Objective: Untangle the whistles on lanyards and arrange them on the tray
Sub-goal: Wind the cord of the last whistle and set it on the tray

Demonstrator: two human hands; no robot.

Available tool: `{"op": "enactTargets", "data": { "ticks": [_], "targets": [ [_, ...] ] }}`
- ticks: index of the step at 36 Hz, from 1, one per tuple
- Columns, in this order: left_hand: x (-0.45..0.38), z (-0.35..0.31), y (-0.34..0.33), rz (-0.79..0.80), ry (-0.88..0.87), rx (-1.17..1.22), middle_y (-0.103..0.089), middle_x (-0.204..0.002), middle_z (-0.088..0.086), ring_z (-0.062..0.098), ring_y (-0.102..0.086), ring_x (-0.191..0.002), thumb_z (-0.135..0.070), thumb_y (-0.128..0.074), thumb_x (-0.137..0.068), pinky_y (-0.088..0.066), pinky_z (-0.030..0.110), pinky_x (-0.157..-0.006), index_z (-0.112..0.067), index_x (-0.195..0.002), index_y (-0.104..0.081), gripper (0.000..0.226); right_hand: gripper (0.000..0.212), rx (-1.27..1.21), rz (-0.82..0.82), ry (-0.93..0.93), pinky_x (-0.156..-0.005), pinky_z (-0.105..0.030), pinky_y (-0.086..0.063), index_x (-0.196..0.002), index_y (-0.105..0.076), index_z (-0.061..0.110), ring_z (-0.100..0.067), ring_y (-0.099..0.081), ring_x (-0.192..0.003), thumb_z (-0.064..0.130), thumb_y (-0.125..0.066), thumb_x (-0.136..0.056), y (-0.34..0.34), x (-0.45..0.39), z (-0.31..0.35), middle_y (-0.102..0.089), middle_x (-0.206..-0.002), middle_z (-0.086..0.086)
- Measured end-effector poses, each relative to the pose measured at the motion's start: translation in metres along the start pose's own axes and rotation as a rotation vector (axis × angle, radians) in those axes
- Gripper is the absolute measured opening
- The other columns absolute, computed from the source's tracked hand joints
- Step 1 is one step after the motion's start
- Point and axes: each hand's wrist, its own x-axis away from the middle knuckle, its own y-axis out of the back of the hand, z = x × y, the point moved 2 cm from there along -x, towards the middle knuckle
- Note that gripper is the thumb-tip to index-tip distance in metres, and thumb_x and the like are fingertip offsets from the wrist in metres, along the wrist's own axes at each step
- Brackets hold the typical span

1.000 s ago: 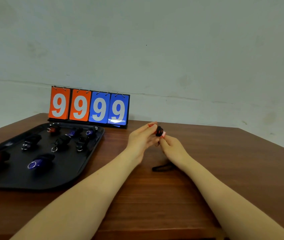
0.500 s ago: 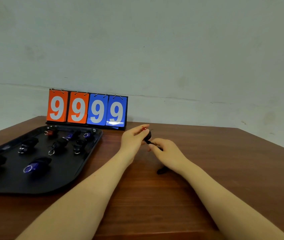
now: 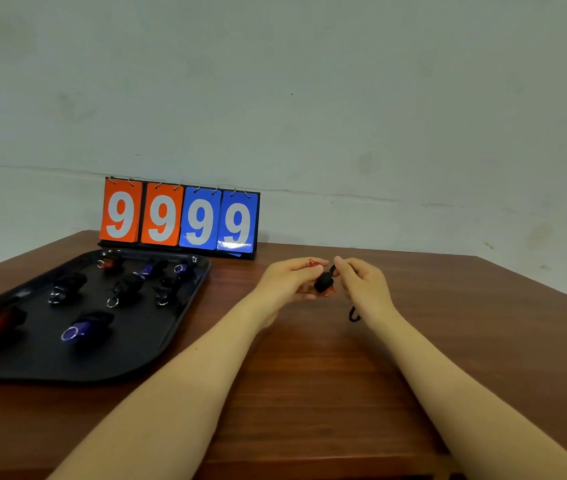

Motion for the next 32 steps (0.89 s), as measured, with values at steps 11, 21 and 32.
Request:
{"op": "enactTargets", "data": {
  "ticks": [11,21,32],
  "targets": [
    [0.004,-0.006,-0.002,0.043,0.042,0.589,-0.07,-0.101,0.008,0.016,-0.066,-0.093,-0.012,-0.055,-0.096,-0.055,0.021,-0.075,-0.009,-0.11,-0.067,0.019,0.034,-0.274,0.115,-0.214,-0.04,-0.021,-0.021,-0.067,-0.055,0.013,-0.009,-0.023,-0.041,0.026,-0.051,-0.098,-0.003,0.003,0.0,-0.031,-0.047,0.006],
    [-0.001,-0.002,-0.001,-0.068,0.05,0.813,-0.07,-0.106,0.018,0.022,-0.068,-0.097,-0.007,-0.055,-0.095,-0.055,0.022,-0.083,-0.002,-0.116,-0.062,0.023,0.035,0.113,0.294,0.025,-0.048,-0.018,-0.031,-0.074,-0.062,0.018,-0.005,-0.037,-0.045,0.026,-0.042,-0.101,-0.019,0.01,-0.002,-0.043,-0.051,0.009],
    [-0.007,0.006,0.009,-0.322,-0.038,0.216,-0.069,-0.105,0.004,0.01,-0.066,-0.092,-0.009,-0.062,-0.091,-0.055,0.014,-0.07,-0.013,-0.113,-0.069,0.023,0.025,0.389,0.366,0.18,-0.072,-0.025,-0.045,-0.093,-0.067,0.021,-0.011,-0.059,-0.076,0.026,-0.044,-0.101,-0.024,0.014,0.001,-0.067,-0.086,0.003]
  ]
}}
